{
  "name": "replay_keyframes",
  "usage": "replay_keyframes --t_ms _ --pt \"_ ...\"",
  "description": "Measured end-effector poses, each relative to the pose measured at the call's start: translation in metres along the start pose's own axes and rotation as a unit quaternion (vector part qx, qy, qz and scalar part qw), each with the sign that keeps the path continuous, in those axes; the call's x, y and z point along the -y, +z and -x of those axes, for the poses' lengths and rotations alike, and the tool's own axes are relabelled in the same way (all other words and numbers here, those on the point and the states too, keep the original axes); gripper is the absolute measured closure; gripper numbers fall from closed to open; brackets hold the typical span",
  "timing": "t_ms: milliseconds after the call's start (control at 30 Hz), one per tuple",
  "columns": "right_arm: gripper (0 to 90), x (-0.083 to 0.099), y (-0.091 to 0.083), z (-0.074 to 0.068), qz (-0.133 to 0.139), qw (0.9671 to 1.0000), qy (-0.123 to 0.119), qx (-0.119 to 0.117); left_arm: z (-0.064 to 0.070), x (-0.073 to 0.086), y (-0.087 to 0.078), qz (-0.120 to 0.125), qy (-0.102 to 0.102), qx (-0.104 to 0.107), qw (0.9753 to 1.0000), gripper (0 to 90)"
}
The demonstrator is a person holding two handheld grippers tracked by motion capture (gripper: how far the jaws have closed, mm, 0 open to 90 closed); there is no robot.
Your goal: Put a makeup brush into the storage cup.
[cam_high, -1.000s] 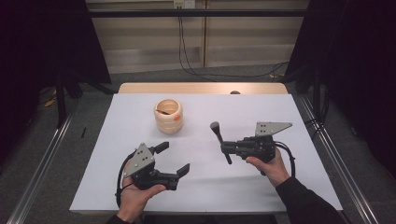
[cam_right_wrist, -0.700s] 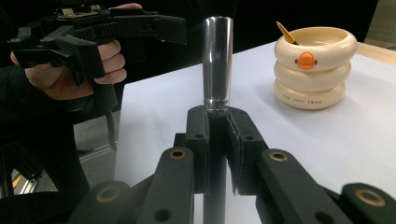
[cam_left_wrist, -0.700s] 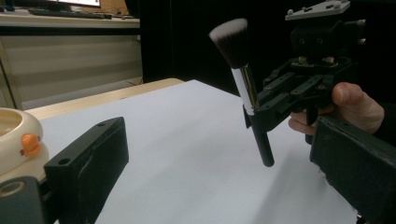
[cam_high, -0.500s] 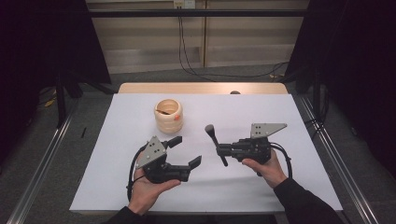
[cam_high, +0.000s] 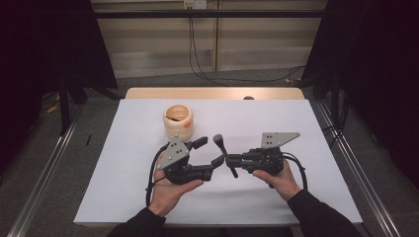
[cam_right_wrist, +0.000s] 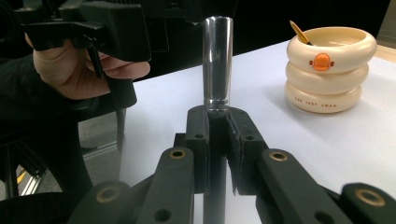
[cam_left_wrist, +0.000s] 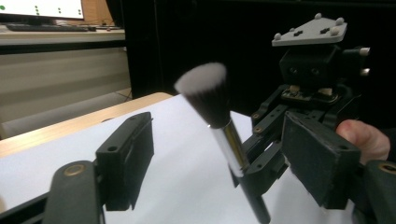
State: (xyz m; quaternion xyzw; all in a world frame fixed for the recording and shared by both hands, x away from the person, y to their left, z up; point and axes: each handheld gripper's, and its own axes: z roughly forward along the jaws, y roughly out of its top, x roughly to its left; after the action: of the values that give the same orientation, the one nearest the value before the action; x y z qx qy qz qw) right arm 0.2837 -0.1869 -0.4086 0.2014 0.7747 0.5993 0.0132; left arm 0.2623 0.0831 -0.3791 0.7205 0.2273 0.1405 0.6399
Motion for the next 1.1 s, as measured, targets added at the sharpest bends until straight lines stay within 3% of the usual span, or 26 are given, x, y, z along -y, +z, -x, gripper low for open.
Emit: replay_keyframes --t_ms 200,600,1100 --pt "80.4 0.0 0.001 -0.001 0.003 1.0 -0.001 0.001 0.001 0.001 0.006 -0.011 -0.009 0.006 0.9999 35.4" --pt "80.4 0.001 0.004 -0.003 0.001 1.0 -0.003 0.0 -0.003 0.008 0.011 -0.03 -0.047 0.025 0.9981 58.9" --pt "80.4 0.002 0.006 -0.003 -0.002 1.0 -0.005 0.001 -0.003 0.011 0.014 -0.033 -0.072 0.034 0.9963 73.2"
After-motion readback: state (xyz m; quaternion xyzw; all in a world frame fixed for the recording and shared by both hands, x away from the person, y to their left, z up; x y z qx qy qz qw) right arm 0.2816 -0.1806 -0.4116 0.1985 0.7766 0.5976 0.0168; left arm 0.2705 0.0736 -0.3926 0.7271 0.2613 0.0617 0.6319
